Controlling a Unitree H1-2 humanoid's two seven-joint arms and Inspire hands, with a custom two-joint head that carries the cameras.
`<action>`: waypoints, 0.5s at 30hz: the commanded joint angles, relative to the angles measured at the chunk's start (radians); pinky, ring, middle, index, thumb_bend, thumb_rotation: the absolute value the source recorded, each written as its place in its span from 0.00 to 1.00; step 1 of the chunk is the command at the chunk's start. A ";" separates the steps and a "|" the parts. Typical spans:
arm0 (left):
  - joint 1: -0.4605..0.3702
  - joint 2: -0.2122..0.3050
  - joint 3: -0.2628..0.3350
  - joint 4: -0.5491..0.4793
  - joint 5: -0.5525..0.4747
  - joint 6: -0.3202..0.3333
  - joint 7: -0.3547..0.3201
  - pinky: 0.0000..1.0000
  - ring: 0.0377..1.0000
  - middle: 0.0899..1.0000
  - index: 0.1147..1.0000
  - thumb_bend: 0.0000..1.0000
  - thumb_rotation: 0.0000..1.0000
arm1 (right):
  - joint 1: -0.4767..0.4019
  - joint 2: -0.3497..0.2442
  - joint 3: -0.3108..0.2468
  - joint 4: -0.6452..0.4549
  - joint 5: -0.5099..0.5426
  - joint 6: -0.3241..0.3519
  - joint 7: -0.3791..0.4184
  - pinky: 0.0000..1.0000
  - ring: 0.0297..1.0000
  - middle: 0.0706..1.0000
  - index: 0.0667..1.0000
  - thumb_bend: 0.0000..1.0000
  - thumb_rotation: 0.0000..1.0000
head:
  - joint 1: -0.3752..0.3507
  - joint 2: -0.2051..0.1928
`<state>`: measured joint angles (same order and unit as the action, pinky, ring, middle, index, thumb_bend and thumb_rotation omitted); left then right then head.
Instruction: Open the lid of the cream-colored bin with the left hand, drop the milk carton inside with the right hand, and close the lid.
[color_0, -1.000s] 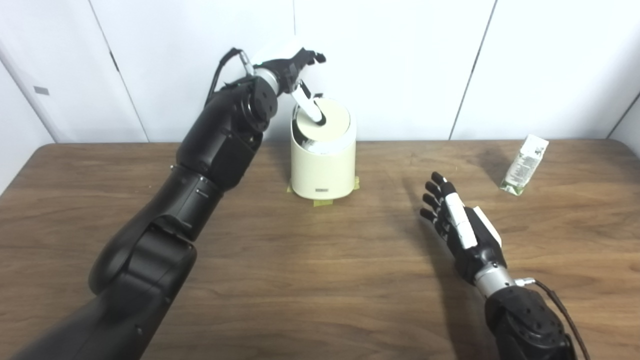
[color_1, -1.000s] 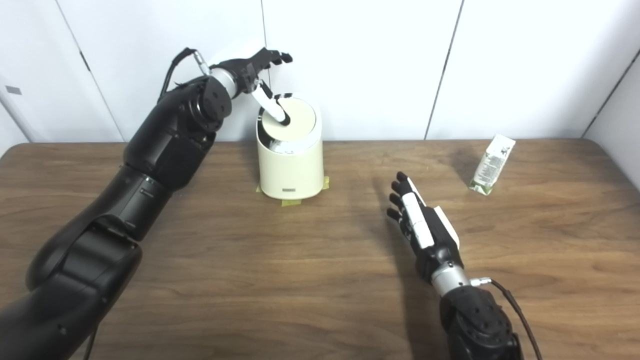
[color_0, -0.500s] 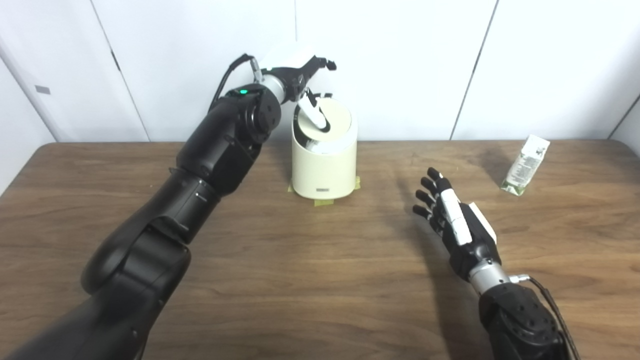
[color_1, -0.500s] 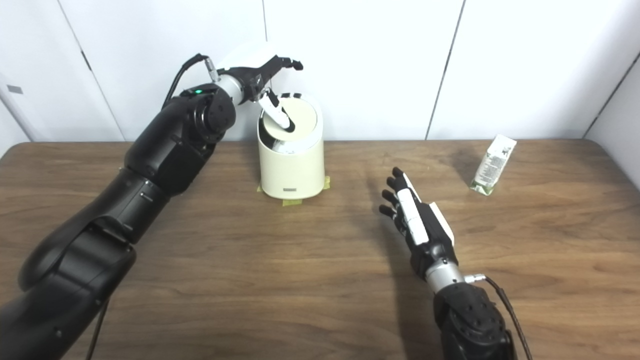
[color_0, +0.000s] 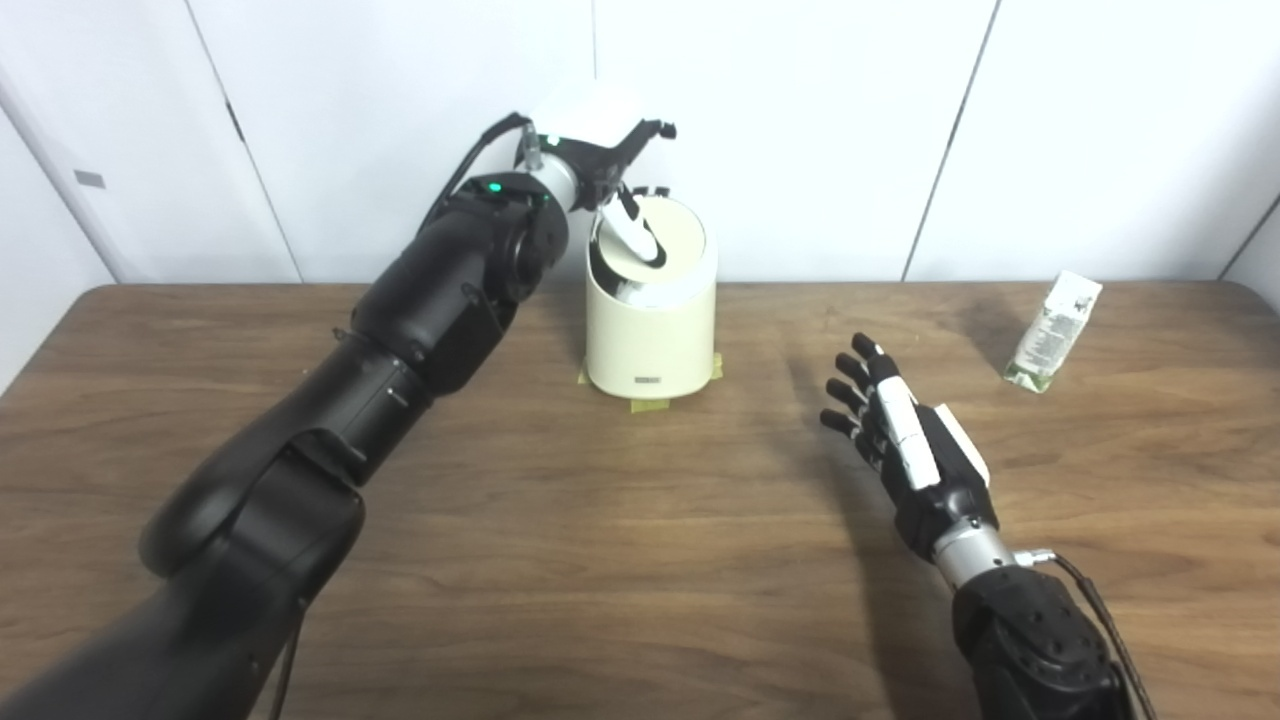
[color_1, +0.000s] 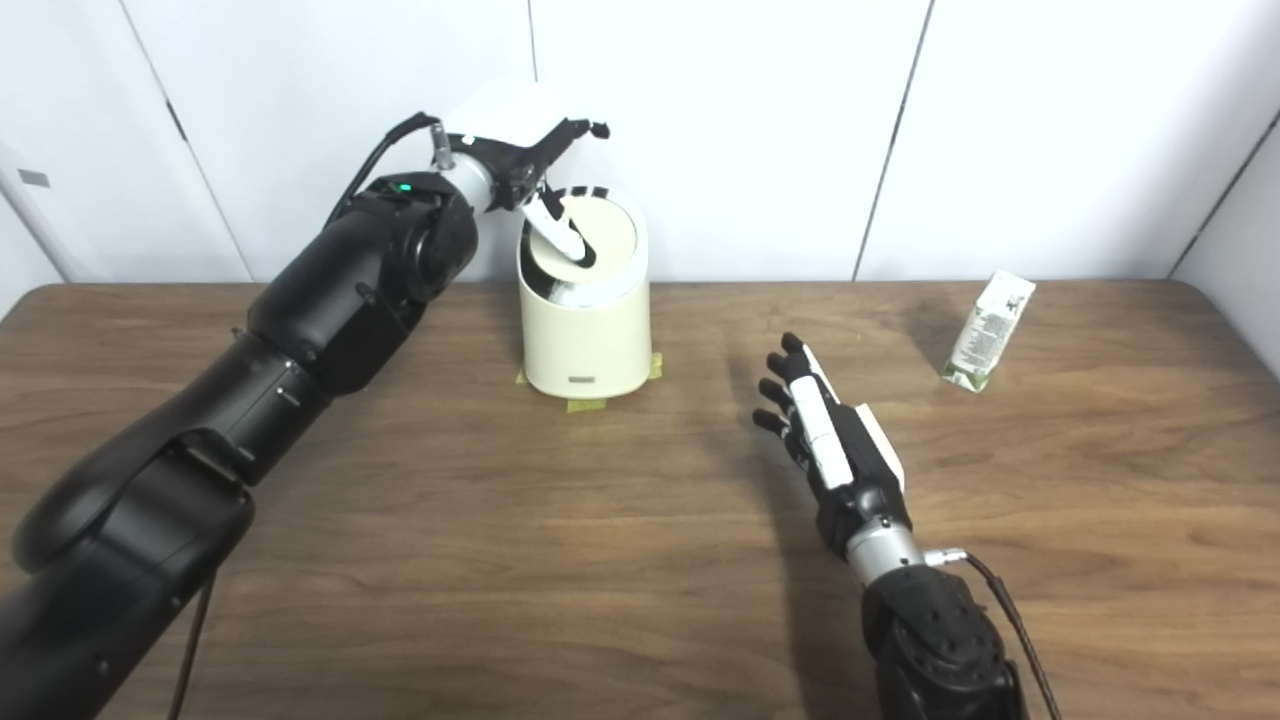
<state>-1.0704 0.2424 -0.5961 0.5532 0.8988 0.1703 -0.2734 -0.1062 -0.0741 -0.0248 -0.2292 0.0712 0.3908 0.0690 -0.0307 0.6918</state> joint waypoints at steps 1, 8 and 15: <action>-0.026 -0.007 -0.022 -0.004 0.032 0.000 -0.009 0.87 0.92 0.90 0.88 0.98 0.08 | -0.041 0.002 -0.001 -0.032 -0.002 -0.027 -0.006 0.88 0.93 0.96 0.98 0.67 0.94 | -0.004 0.000; -0.019 -0.011 0.014 -0.013 -0.009 0.013 -0.031 0.85 0.91 0.89 0.87 0.96 0.06 | -0.041 0.005 -0.001 -0.045 -0.013 -0.020 -0.014 0.87 0.93 0.95 0.97 0.67 0.94 | -0.009 0.007; -0.038 0.005 0.237 -0.138 -0.231 0.172 -0.172 0.80 0.86 0.87 0.84 0.91 0.01 | -0.045 0.011 -0.009 -0.046 -0.005 -0.018 -0.020 0.88 0.94 0.96 0.98 0.66 0.94 | -0.021 0.011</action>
<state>-1.0424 0.2206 -0.4065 0.4617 0.7085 0.3102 -0.4272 -0.1095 -0.0671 -0.0280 -0.2354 0.0604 0.3924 0.0548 -0.0506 0.7025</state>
